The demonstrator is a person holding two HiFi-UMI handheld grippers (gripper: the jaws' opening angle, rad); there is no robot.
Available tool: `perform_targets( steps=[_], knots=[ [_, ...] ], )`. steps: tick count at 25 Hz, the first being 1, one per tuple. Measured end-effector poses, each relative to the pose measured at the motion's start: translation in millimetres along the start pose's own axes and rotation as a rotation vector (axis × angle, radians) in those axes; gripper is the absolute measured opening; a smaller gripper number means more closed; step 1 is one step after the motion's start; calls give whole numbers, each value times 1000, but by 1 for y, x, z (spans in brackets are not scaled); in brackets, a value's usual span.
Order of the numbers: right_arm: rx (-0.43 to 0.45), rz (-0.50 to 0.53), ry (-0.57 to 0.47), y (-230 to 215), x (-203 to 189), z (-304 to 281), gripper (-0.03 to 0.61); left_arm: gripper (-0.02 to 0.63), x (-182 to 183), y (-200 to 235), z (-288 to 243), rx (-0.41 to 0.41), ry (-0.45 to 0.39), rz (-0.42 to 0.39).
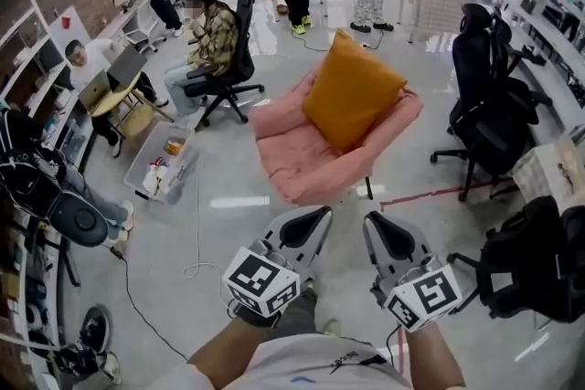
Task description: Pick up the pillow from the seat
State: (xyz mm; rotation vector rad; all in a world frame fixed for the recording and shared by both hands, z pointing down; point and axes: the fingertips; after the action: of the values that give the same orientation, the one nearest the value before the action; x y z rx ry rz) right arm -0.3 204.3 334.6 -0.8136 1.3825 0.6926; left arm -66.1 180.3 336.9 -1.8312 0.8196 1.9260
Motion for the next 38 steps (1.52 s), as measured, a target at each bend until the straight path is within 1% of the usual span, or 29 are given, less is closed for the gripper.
perform_targets(
  steps=[9, 15, 21, 26, 30, 38],
  knots=[
    [-40, -4, 39, -51, -11, -98, 18, 9, 1, 88, -67, -49, 19, 14],
    [-77, -46, 26, -96, -9, -168, 18, 9, 6, 146, -117, -94, 28, 25],
    [-114, -48, 25, -120, -8, -225, 18, 9, 13, 199, -150, -126, 33, 29],
    [-138, -53, 22, -143, -4, -254, 18, 9, 16, 226, -176, -144, 39, 42],
    [-140, -61, 24, -166, -2, -268, 18, 9, 21, 236, -203, -149, 41, 49],
    [-120, -42, 34, -248, -2, -296, 18, 9, 17, 252, -288, -120, 46, 55]
  ],
)
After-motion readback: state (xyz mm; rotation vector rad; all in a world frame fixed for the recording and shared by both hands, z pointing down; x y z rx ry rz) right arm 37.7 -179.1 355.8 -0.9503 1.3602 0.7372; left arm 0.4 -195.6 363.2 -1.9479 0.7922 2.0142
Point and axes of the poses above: the fingertips, and each gripper's own axes: z backward along the fingers, y to its left, x out of its top, and after that the axes turned 1 degree about z, right-handed
